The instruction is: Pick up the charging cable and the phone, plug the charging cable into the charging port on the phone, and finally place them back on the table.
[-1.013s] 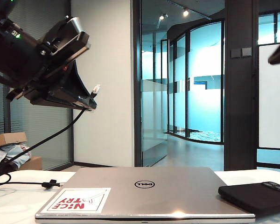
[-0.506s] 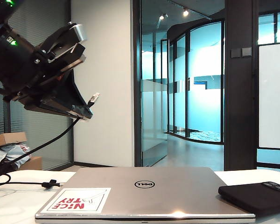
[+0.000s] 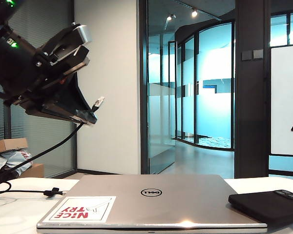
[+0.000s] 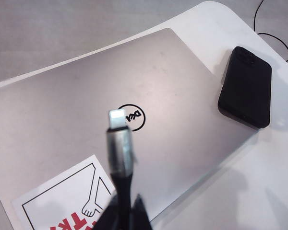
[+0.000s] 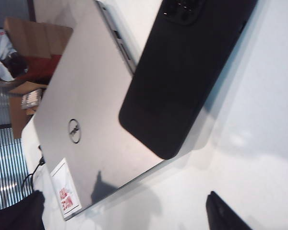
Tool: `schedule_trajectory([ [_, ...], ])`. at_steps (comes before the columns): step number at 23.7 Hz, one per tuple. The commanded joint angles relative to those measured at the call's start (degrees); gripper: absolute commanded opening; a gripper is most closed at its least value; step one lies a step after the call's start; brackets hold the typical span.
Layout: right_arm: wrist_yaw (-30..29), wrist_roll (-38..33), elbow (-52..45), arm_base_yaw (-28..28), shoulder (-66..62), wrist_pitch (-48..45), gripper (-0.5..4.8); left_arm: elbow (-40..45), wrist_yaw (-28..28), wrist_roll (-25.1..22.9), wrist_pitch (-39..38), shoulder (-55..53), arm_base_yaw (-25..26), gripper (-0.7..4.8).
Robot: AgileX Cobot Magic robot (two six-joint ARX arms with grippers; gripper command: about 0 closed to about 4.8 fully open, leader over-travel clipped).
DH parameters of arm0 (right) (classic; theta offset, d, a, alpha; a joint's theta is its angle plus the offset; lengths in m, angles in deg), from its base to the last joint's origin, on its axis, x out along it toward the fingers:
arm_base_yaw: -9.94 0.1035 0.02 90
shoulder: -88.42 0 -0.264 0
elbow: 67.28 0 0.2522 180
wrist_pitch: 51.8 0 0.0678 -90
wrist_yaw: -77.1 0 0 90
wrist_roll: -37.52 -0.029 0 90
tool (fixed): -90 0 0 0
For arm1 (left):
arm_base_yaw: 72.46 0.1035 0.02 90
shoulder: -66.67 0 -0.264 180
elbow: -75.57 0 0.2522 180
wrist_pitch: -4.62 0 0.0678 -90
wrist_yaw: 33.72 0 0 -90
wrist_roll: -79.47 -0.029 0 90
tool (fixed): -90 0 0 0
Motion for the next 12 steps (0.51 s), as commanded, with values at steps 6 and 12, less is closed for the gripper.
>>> schedule_trajectory([
  [6, -0.6, -2.2, 0.2, -2.7, -10.5, -11.0, 4.52, -0.2, -0.1, -0.2, 0.8, 0.1, 0.0, -0.06],
  [12, -3.2, -2.2, 0.2, -5.4, -19.3, -15.1, 4.27, -0.2, -0.1, -0.2, 0.9, 0.1, 0.0, -0.06],
])
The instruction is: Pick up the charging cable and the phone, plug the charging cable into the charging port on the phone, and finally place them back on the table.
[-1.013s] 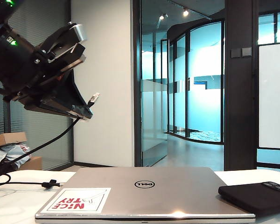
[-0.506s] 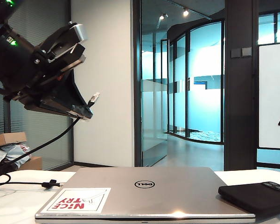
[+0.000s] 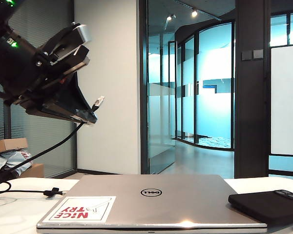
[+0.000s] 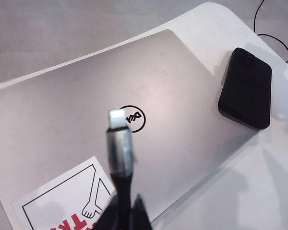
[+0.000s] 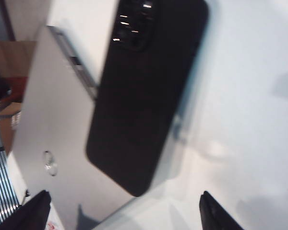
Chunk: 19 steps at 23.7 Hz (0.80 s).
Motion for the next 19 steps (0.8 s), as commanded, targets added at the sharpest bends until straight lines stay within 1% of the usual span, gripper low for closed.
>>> schedule_trajectory([
  [1, -3.3, -0.2, 0.2, -1.1, -6.3, -7.1, 4.27, -0.2, -0.1, -0.2, 1.0, 0.1, 0.0, -0.06],
  [3, -4.6, -0.2, 0.2, -1.1, -11.7, -12.8, 4.27, -0.2, -0.1, -0.2, 1.9, 0.1, 0.0, -0.06],
  [7, -5.0, -0.3, 0.2, -1.1, -16.2, -17.2, 4.31, -0.2, -0.1, -0.2, 2.8, 0.1, 0.0, -0.06],
  [13, -5.7, -3.6, 0.2, -1.2, -21.7, -24.9, 4.32, -0.2, -0.1, 0.0, 2.7, 0.1, 0.0, -0.06],
  [17, -5.8, -7.7, 0.2, -1.2, -26.1, -30.8, 4.31, -0.2, -0.1, 0.0, 2.7, 0.1, 0.0, -0.06],
  [19, -5.7, -8.2, 0.2, -1.2, -27.6, -32.3, 4.31, -0.2, -0.1, 0.0, 2.7, 0.1, 0.0, -0.06],
])
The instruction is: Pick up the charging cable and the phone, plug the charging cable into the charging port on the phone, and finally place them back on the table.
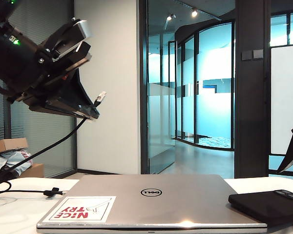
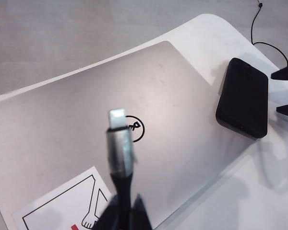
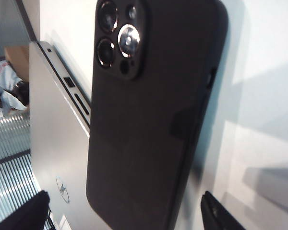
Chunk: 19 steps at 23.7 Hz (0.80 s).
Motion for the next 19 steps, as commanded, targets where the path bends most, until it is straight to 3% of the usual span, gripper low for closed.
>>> schedule_trajectory([
  [1, -0.2, -2.2, 0.2, 0.0, -2.4, -4.2, 4.32, -0.2, -0.1, 0.0, 0.8, 0.1, 0.0, -0.06],
  [19, -0.3, -6.1, 0.2, 0.0, -14.4, -16.9, 4.31, -0.2, -0.1, 0.0, 0.8, 0.1, 0.0, -0.06],
])
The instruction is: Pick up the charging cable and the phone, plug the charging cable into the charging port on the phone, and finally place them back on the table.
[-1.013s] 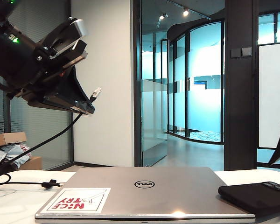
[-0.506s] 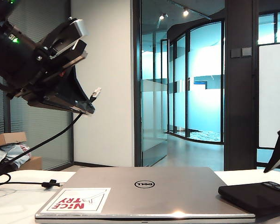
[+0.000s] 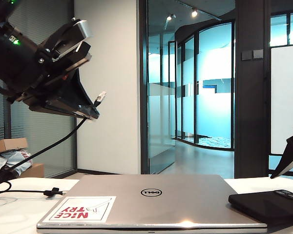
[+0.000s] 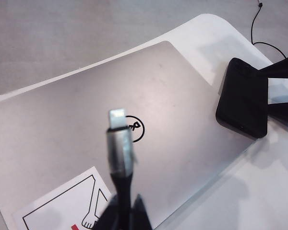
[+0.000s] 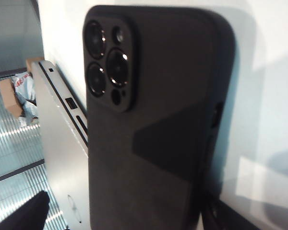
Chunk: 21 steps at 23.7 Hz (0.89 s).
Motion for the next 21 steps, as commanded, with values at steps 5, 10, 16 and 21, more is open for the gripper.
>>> schedule_trajectory([
  [5, 0.2, -0.8, -0.1, 0.0, -3.8, -3.9, 4.31, -0.2, -0.1, 0.0, 0.7, 0.1, 0.0, -0.06],
  [10, 0.2, -0.8, 0.1, 0.0, -5.7, -4.9, 4.31, -0.2, -0.1, 0.0, 0.7, 0.1, 0.0, -0.06],
  [16, -1.1, -0.8, 0.1, 0.1, -6.1, -5.2, 4.27, -0.2, -0.1, 0.0, 0.7, 0.1, 0.0, -0.06],
  [21, -0.7, -0.8, 0.1, 0.1, -6.1, -5.2, 3.83, -0.2, -0.1, 0.0, 0.7, 0.1, 0.0, -0.06],
])
